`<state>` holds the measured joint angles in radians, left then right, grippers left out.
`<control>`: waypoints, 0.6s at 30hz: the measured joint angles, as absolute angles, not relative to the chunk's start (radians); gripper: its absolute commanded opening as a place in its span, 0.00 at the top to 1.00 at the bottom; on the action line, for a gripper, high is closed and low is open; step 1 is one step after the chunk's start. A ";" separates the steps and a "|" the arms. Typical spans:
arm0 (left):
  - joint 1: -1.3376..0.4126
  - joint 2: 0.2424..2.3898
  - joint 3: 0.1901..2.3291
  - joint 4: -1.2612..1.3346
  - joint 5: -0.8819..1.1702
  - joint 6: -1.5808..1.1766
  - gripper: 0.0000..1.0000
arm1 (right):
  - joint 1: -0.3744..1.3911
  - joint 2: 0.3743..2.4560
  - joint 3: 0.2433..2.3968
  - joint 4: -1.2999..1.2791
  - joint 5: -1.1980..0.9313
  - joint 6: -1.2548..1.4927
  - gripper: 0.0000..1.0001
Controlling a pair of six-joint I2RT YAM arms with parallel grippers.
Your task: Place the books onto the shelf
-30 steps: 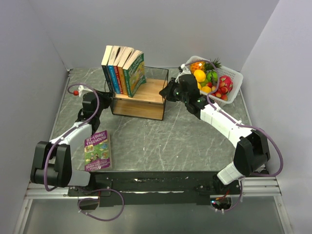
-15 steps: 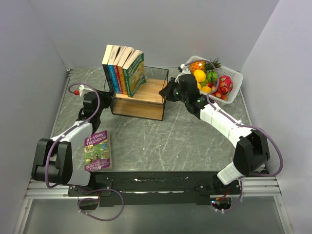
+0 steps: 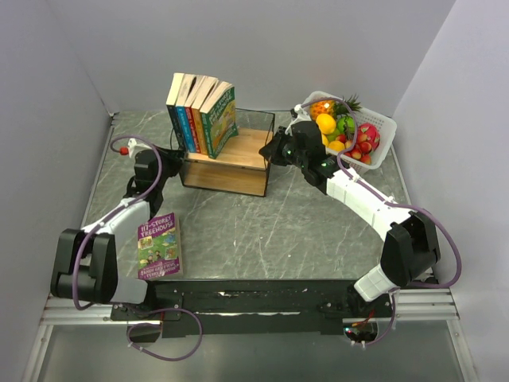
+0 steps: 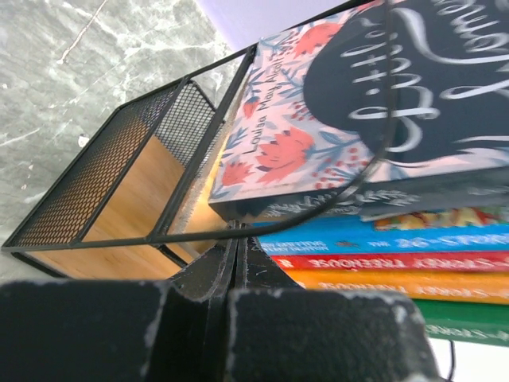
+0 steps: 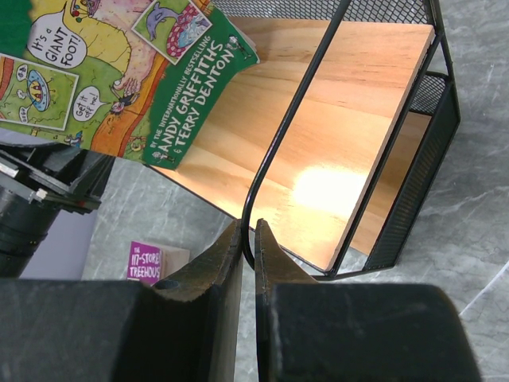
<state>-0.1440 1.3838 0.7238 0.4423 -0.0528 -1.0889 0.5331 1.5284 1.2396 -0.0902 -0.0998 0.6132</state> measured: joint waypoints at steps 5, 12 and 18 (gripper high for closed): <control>-0.136 1.294 0.719 0.413 -0.054 -1.087 0.99 | 0.533 1.528 1.240 -0.090 -0.100 0.613 1.00; -0.144 1.122 0.707 0.412 -0.030 -1.056 0.99 | 0.533 1.528 1.240 -0.090 -0.102 0.613 1.00; -0.344 1.129 0.744 0.432 -0.014 -0.892 0.99 | 0.533 1.528 1.240 -0.091 -0.103 0.614 1.00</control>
